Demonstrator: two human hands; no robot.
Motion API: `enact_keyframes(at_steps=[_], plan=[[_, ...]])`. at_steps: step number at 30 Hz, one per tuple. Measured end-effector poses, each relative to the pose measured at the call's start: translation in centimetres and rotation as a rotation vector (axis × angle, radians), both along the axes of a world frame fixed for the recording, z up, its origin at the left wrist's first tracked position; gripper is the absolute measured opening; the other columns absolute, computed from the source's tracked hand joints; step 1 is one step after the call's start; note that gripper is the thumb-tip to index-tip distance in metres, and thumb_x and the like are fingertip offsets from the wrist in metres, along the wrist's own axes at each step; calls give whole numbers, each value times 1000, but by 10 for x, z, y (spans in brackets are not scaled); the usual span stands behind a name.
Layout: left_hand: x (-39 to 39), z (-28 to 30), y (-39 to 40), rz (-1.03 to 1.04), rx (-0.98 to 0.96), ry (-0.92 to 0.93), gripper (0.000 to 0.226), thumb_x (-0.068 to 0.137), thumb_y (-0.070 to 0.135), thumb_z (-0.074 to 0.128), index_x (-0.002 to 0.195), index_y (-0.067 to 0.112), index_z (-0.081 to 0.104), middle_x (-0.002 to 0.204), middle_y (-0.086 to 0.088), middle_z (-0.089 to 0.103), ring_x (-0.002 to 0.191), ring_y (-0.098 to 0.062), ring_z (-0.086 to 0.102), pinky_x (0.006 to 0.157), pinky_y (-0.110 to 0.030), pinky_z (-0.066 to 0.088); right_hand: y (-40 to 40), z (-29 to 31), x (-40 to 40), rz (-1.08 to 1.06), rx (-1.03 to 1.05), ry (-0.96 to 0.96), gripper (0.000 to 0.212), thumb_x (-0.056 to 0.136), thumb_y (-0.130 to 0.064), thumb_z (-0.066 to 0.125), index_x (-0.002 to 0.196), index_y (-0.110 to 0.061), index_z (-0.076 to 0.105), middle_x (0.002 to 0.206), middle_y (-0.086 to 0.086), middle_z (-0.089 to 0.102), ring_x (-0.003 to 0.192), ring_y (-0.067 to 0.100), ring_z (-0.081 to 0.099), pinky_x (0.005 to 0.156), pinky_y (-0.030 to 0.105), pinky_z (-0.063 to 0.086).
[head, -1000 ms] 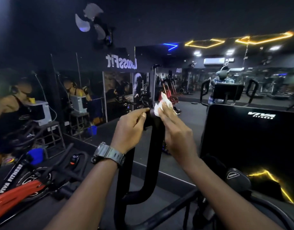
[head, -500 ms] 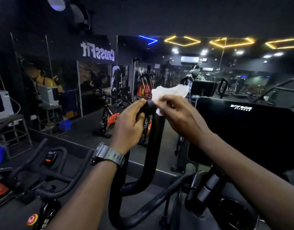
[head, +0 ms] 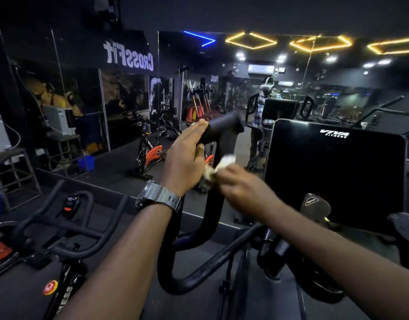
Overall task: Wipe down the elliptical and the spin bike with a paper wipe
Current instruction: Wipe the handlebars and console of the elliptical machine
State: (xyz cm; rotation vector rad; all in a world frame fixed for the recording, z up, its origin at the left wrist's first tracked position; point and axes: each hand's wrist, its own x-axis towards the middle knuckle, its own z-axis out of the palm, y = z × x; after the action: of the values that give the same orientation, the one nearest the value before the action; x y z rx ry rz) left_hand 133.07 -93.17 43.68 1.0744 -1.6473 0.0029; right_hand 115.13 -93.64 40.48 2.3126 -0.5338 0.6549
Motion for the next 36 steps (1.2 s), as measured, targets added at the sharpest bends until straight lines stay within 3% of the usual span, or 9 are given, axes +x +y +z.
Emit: enact_keyframes(at_steps=[4, 7, 9, 14, 17, 20, 24, 31, 36], plan=[[5, -6, 4, 12, -1, 2, 52, 92, -4, 50, 142, 10, 50, 148, -1, 48, 139, -12, 41, 119, -30, 29, 3, 3, 6, 26, 18, 165, 21, 89, -10, 59, 109, -3, 56, 104, 12, 60, 84, 29, 54, 61, 41, 52], [8, -14, 6, 64, -18, 54, 50, 89, -6, 51, 137, 7, 53, 143, -6, 53, 135, -18, 46, 116, -36, 35, -15, 68, 9, -110, -15, -237, 41, 93, -38, 32, 114, -14, 58, 107, 2, 53, 92, 13, 46, 76, 26, 43], [8, -19, 9, 95, -11, 68, 50, 89, -6, 51, 137, 8, 53, 142, -5, 53, 134, -17, 46, 116, -31, 34, -13, 55, 10, -150, 8, -318, 36, 96, -41, 35, 113, -16, 56, 103, -1, 50, 88, 13, 46, 72, 29, 44], [17, -32, 13, 164, 34, 21, 51, 91, -4, 52, 140, 10, 50, 147, -2, 48, 136, -15, 42, 113, -18, 23, 16, -32, 15, 17, 126, 208, 22, 96, -20, 43, 106, -6, 57, 94, 9, 58, 77, 26, 53, 54, 42, 51], [18, -39, 16, 162, 53, 17, 53, 89, -6, 53, 139, 10, 50, 149, -1, 46, 137, -16, 41, 114, -20, 24, -3, 40, 14, -80, 55, -209, 32, 99, -46, 41, 109, -19, 56, 89, -13, 51, 79, 4, 49, 80, 31, 48], [16, -43, 20, 167, 64, 41, 54, 90, -6, 52, 141, 12, 49, 151, 3, 42, 138, -13, 37, 113, -17, 22, 0, 39, 13, -159, 149, -445, 37, 99, -47, 41, 114, -17, 57, 92, -17, 44, 83, 0, 47, 79, 22, 40], [18, -58, 26, 193, 56, 22, 54, 91, -5, 53, 141, 15, 49, 152, 5, 40, 139, -11, 36, 112, -19, 23, 41, -81, 19, -111, 128, 172, 20, 91, -19, 53, 105, -5, 59, 101, 7, 50, 85, 24, 51, 63, 38, 53], [14, -79, 31, 206, 32, 88, 53, 85, -11, 53, 133, 10, 55, 149, 1, 46, 134, -16, 43, 113, -25, 30, 4, 12, 18, -259, 78, -338, 38, 93, -20, 33, 118, -10, 61, 110, 8, 55, 92, 26, 53, 66, 41, 54], [25, -88, 35, 131, 42, 103, 50, 87, -11, 51, 131, 10, 58, 145, -1, 51, 134, -16, 47, 111, -40, 41, 48, -89, 20, -100, 245, 141, 20, 96, -19, 51, 107, -6, 63, 100, 1, 49, 89, 26, 52, 70, 39, 52]])
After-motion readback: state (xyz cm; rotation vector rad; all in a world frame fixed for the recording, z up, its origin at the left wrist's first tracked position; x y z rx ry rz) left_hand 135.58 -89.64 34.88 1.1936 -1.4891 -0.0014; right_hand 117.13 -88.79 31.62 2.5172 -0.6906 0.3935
